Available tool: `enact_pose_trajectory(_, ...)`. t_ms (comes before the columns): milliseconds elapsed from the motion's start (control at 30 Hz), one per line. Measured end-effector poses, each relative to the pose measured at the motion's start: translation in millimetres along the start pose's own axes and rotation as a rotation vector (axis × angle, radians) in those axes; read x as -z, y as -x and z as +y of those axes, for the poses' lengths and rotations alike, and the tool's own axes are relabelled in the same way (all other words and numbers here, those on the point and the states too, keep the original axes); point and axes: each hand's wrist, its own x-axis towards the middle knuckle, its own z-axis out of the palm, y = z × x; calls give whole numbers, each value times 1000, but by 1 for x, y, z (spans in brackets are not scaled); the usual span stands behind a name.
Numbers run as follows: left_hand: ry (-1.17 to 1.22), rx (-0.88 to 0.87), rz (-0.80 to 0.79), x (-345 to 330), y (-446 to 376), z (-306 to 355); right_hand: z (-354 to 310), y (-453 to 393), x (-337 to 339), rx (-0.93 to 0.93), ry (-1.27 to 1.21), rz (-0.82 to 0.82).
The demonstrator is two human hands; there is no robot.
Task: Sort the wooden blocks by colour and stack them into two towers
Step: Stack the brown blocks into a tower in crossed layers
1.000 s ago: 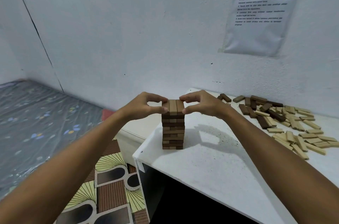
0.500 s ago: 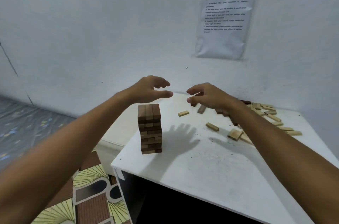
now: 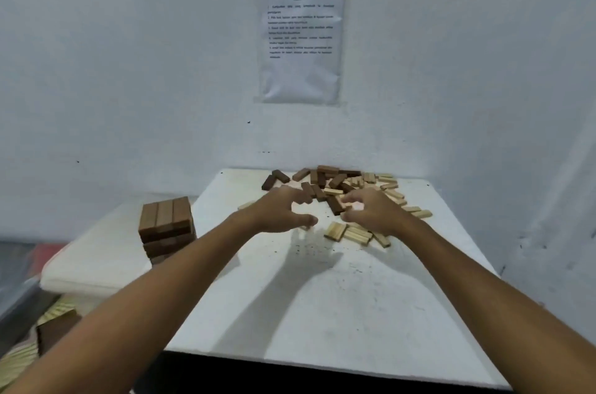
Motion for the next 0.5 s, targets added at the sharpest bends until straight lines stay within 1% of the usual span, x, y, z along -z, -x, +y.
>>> enact_pose_trajectory(67,-24,63,-16,-27,-7,-15,21,-1,-18,-57,86,-43)
enact_pose_trajectory(167,-195,111,-59,-64,-12,-33,46,-1,-49,-107,333,-96)
enact_pose_trajectory(267,-261,145,-86,-94,-16,-45,64,-5,-71,-186,441,-111)
enact_pose_trajectory(367,-226,96,-31,-112,-25,-49,79,-15,-78,-164,507,-63)
enact_pose_trajectory(500,-141,-19,22,-116,-45,-48,100,-35,-68,-94,470,5)
